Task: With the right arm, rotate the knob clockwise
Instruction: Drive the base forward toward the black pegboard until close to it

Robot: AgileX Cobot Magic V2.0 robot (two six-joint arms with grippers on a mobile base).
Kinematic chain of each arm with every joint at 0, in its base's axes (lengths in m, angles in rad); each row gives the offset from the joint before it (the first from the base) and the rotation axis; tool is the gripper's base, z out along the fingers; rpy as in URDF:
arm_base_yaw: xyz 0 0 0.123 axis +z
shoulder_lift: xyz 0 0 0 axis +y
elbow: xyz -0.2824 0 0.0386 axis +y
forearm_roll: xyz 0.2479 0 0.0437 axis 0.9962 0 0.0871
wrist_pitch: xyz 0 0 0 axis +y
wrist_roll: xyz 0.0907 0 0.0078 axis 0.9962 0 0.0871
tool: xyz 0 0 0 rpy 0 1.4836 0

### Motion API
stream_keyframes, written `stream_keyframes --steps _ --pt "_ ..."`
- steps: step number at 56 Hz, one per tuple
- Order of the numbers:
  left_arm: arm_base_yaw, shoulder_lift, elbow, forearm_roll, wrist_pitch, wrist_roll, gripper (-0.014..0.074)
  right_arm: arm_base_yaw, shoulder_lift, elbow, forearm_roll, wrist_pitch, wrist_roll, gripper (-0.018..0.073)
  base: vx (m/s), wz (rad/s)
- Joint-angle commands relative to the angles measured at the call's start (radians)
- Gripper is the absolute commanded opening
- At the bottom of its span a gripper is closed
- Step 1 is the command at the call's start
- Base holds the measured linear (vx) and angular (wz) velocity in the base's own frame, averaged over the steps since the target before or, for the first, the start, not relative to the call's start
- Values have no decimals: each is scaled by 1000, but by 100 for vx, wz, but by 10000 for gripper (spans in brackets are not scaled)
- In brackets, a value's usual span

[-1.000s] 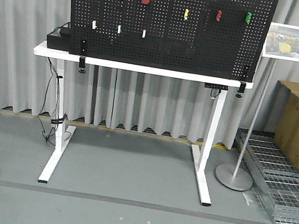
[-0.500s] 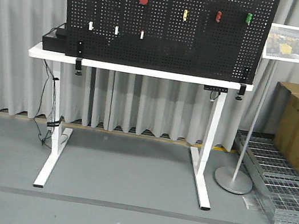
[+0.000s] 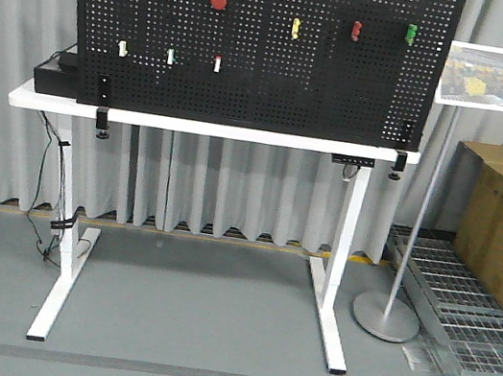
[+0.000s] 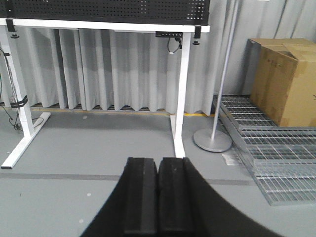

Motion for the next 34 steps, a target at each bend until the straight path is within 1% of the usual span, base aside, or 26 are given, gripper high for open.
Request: stream_keyframes --steps 1,13,34 --pt "-8 -16 33 -5 -76 -4 -6 -3 -15 8 -4 -82 0 -4 27 9" --pt "-8 -16 33 -5 -76 -4 -6 -3 -15 8 -4 -82 0 -4 32 10" --pt "-8 -16 33 -5 -76 -4 -6 -3 -15 8 -4 -82 0 -4 41 7"
